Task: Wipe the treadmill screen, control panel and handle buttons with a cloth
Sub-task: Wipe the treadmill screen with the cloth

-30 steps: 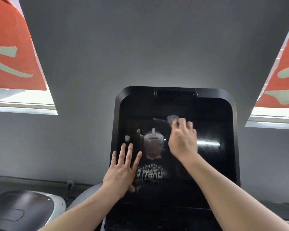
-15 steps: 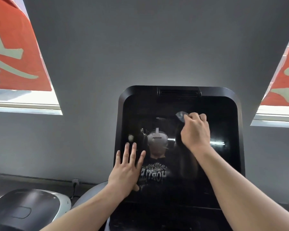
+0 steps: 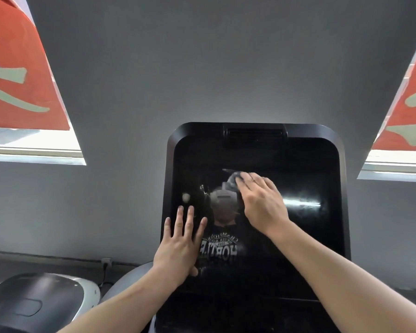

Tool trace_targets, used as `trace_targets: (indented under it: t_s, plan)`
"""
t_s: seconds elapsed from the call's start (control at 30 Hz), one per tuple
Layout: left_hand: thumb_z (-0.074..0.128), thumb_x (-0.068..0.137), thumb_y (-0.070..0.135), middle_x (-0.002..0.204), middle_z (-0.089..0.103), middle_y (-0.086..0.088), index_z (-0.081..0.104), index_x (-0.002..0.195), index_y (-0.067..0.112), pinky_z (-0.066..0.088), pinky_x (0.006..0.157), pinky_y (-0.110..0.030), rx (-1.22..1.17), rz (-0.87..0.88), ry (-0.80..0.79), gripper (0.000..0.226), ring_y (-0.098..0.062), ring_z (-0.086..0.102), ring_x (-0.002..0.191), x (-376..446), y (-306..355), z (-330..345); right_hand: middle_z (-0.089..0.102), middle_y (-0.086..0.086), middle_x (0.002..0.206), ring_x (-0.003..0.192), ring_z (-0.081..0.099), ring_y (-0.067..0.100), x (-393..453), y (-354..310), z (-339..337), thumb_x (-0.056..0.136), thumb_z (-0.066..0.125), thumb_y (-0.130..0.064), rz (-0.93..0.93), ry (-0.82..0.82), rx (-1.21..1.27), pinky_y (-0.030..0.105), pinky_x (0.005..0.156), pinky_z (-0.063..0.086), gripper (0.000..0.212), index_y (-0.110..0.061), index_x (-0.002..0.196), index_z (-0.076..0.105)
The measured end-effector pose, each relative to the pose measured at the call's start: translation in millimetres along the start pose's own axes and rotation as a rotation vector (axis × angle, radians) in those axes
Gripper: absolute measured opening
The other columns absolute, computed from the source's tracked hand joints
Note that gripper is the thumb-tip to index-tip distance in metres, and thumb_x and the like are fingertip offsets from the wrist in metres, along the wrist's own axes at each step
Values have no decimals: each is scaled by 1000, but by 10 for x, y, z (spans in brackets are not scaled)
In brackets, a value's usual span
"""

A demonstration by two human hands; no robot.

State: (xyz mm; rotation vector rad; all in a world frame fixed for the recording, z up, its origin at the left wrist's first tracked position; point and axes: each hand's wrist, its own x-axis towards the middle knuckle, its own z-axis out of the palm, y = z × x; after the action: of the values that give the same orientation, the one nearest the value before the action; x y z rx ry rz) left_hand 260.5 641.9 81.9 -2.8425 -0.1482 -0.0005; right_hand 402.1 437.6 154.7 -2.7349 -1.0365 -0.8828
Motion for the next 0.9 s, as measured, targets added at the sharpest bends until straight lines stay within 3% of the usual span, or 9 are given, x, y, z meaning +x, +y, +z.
trace_targets:
  t_s: [0.13, 0.27, 0.4, 0.43, 0.57, 0.63, 0.7, 0.83, 0.9]
  plan:
    - [77, 80, 65, 143, -59, -29, -49, 145, 15, -6, 122, -70, 5, -1, 7, 150, -54, -42, 142, 10, -9, 11, 48, 16, 160, 152, 39, 32, 44, 22, 18, 96, 39, -1, 251, 99, 56, 48, 125, 33, 60, -1, 155, 46]
    - [77, 81, 63, 144, -58, -29, -44, 149, 15, -6, 122, -71, 8, 1, 16, 147, -54, -41, 143, -10, 6, 4, 43, 15, 164, 156, 34, 30, -67, -107, 129, 99, 30, -7, -38, 18, 54, 48, 129, 26, 60, -3, 157, 43]
    - [78, 81, 63, 143, -59, -30, -43, 150, 15, -7, 121, -71, 20, 0, 5, 147, -55, -43, 140, 8, 9, 22, 40, 14, 165, 157, 30, 34, 235, 173, -62, 95, 37, -2, 393, 119, 105, 52, 129, 24, 63, -2, 158, 42]
    - [78, 81, 63, 142, -59, -30, -43, 150, 14, -7, 120, -72, 22, 1, 7, 148, -56, -43, 141, 10, 7, 28, 39, 16, 166, 157, 29, 35, 253, 32, -58, 94, 36, -2, 393, 116, 113, 52, 129, 23, 63, -1, 157, 41]
    - [77, 80, 64, 141, -59, -31, -45, 147, 13, -6, 121, -72, 14, 2, 7, 148, -56, -41, 142, 2, 24, 13, 42, 10, 166, 158, 29, 27, 195, -139, 48, 97, 24, -10, 91, 50, 98, 50, 129, 22, 64, -6, 158, 43]
    - [77, 81, 63, 141, -60, -30, -46, 146, 13, -7, 121, -72, 15, 3, -2, 147, -56, -41, 142, 3, 18, 0, 43, 7, 165, 157, 30, 28, 314, 97, -79, 90, 14, -24, 259, 49, 157, 50, 129, 22, 76, -8, 158, 44]
    - [77, 81, 62, 141, -60, -31, -45, 147, 13, -6, 121, -72, 17, 4, 1, 147, -56, -41, 141, 1, 10, -4, 38, 10, 167, 158, 26, 31, 391, 103, -163, 85, 20, -24, 375, 66, 188, 52, 130, 19, 79, -5, 159, 40]
    - [77, 81, 62, 143, -57, -31, -42, 149, 12, -7, 120, -73, 1, 16, 4, 146, -57, -41, 141, 8, 23, -25, 28, 3, 173, 162, 15, 21, 320, -83, -28, 98, 29, -8, 129, -7, 147, 47, 131, 14, 66, -12, 165, 30]
    - [77, 82, 61, 144, -56, -31, -40, 151, 13, -7, 120, -72, 11, 20, 1, 144, -56, -40, 142, -6, 16, -52, 26, -6, 173, 162, 13, 17, 339, 8, -72, 103, 31, -10, 151, -43, 199, 46, 131, 15, 64, -21, 166, 30]
